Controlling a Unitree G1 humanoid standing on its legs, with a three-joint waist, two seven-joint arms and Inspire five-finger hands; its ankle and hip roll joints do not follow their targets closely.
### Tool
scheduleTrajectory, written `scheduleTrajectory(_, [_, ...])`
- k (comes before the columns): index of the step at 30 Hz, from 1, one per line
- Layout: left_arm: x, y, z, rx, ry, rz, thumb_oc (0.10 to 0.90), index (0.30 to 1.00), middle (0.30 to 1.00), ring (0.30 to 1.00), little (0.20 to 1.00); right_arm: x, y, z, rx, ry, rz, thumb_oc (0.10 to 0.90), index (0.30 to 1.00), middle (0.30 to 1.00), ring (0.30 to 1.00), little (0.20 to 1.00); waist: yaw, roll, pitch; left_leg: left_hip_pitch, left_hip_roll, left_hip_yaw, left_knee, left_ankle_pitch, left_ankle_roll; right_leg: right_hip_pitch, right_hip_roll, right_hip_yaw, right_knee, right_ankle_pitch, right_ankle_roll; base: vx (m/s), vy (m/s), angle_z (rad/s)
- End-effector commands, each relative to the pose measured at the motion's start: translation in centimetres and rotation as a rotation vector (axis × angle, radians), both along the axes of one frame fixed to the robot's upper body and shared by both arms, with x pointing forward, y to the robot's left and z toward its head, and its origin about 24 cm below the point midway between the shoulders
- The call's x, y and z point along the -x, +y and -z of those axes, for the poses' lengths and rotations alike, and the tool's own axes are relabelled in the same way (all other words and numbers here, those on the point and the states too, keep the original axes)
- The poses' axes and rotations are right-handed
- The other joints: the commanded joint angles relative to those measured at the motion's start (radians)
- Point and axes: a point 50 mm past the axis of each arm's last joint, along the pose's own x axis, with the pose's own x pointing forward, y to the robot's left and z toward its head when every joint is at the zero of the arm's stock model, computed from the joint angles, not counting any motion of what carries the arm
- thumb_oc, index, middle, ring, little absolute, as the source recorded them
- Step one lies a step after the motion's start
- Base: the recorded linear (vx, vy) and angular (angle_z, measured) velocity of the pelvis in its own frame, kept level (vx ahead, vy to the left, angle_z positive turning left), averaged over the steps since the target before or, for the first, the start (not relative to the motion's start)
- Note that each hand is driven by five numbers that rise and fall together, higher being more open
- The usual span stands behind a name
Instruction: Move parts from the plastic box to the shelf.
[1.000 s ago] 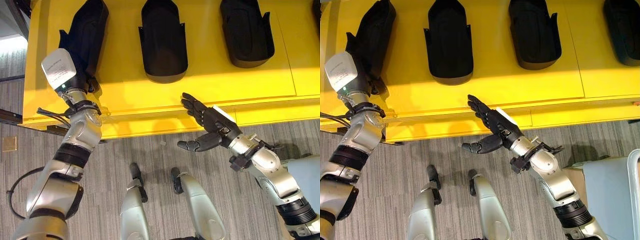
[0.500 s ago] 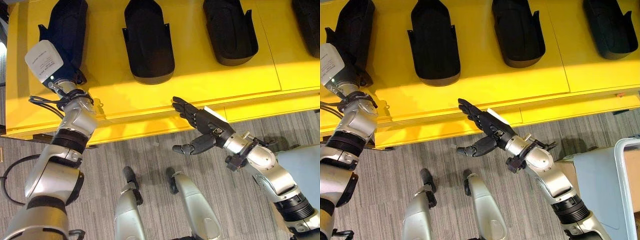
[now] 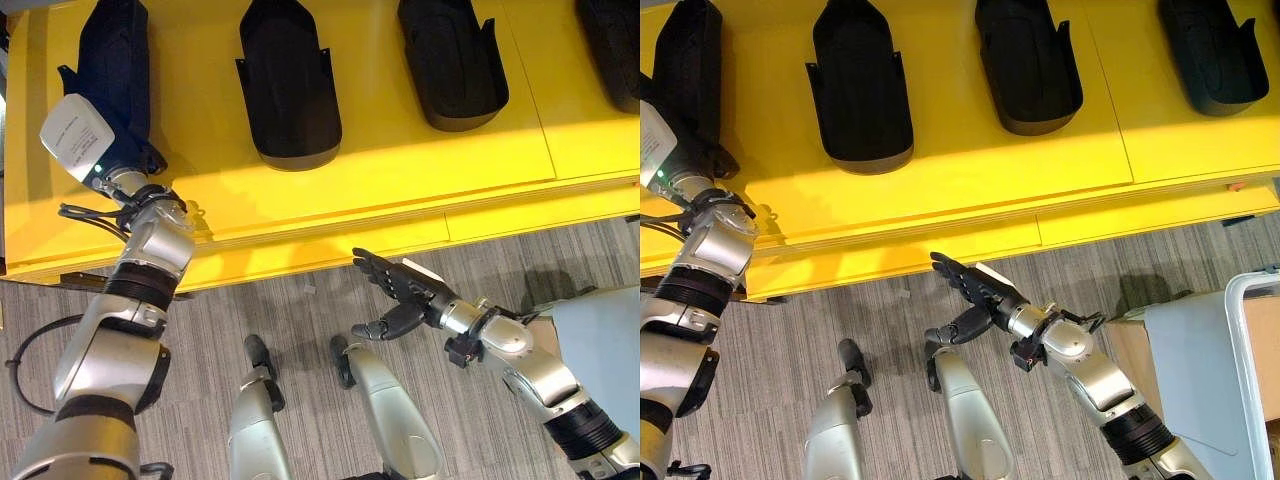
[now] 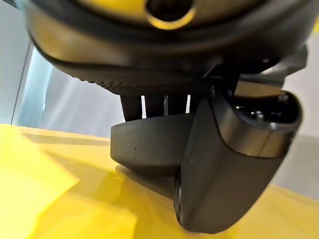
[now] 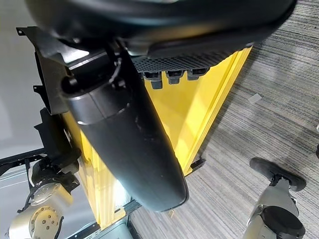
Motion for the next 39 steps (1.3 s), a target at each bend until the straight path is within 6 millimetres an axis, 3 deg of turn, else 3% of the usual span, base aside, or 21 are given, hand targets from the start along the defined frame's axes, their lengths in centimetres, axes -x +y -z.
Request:
scheduleTrajectory(1, [-0.2, -1.3, 3.8, 0.09, 0.091, 0.039, 0.4, 0.3, 0.3, 0.3, 0.3, -0.1, 1.2, -3.6, -0.109, -0.168, -0.061, 0.9, 1.0, 1.0, 1.0, 1.0, -0.029, 0.0, -0.028, 0.024, 0.028, -0.035, 0.068, -0.107, 0.018, 0.031, -0.057, -0.045, -0.008, -0.015, 0.057, 0.0, 0.0, 0.0])
scheduleTrajectory(23, [-0.2, -2.0, 5.6, 0.172, 0.136, 0.059, 0.4, 0.3, 0.3, 0.3, 0.3, 0.0, 1.2, -3.6, -0.124, -0.171, -0.045, 0.9, 1.0, 1.0, 1.0, 1.0, -0.032, -0.003, -0.023, 0.035, 0.03, -0.034, 0.076, -0.109, 0.021, 0.049, -0.051, -0.048, -0.016, -0.017, 0.054, 0.0, -0.006, 0.0])
scheduleTrajectory(35, [0.5, -2.7, 8.8, 0.299, 0.15, 0.097, 0.4, 0.3, 0.3, 0.3, 0.3, 0.1, 1.5, -3.5, -0.129, -0.171, -0.032, 0.9, 1.0, 1.0, 1.0, 1.0, -0.013, 0.008, -0.019, 0.04, 0.021, -0.041, 0.078, -0.107, 0.025, 0.063, -0.058, -0.059, -0.015, -0.023, 0.05, 0.01, -0.003, 0.02])
scheduleTrajectory(39, [0.5, -2.8, 8.8, 0.3, 0.153, 0.1, 0.4, 0.3, 0.3, 0.3, 0.3, 0.1, 1.6, -3.5, -0.133, -0.173, -0.035, 0.9, 1.0, 1.0, 1.0, 1.0, -0.013, 0.006, -0.016, 0.041, 0.021, -0.04, 0.074, -0.108, 0.027, 0.064, -0.055, -0.059, -0.017, -0.022, 0.049, 0.0, 0.0, 0.0])
